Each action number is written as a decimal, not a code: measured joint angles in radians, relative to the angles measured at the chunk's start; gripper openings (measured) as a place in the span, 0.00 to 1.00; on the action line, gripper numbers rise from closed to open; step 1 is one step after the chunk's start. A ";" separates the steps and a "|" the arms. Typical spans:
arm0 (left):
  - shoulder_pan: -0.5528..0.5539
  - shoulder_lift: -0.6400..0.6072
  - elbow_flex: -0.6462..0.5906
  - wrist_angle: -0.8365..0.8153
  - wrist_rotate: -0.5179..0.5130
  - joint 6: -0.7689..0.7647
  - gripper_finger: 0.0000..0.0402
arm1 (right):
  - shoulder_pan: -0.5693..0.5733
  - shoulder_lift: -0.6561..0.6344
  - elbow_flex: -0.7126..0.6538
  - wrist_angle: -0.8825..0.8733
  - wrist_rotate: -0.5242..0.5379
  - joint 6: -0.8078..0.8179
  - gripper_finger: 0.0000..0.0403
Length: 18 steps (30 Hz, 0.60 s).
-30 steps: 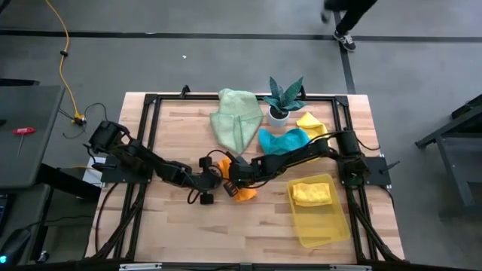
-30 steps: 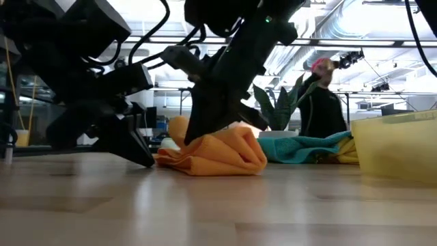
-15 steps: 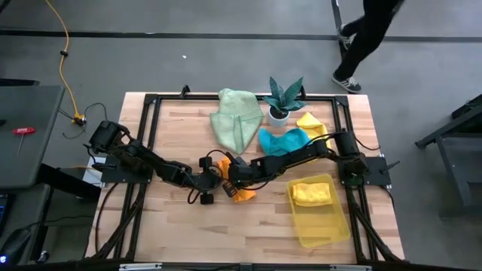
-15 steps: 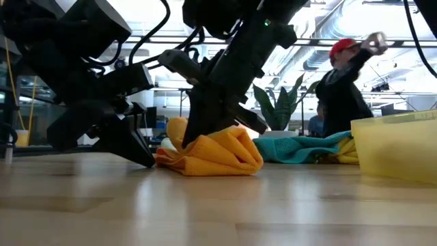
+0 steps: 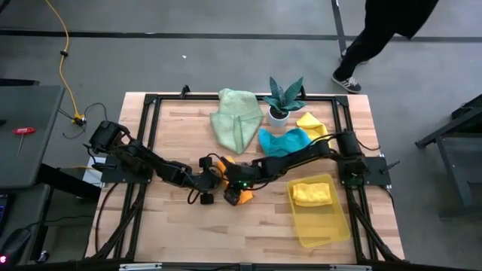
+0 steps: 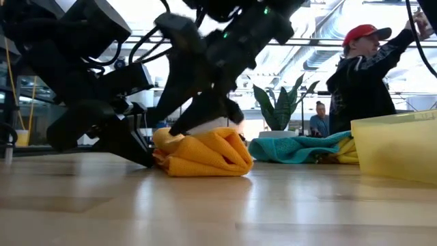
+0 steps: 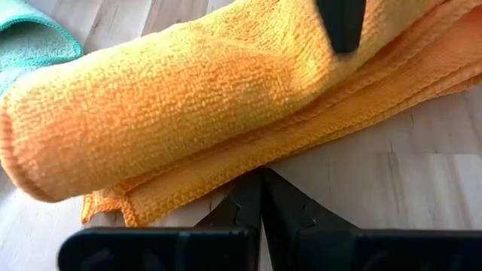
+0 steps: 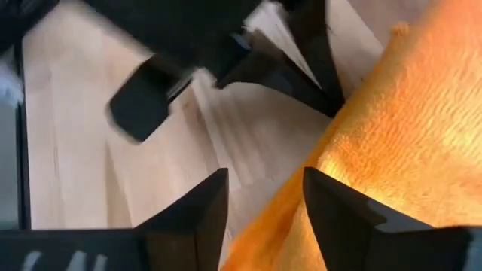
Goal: Fold microfiber towels
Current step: Fold the orange microfiber cloth
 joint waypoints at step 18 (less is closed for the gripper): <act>0.000 -0.006 0.000 -0.024 0.009 0.000 0.00 | 0.106 -0.113 -0.160 -0.220 0.308 -0.210 0.05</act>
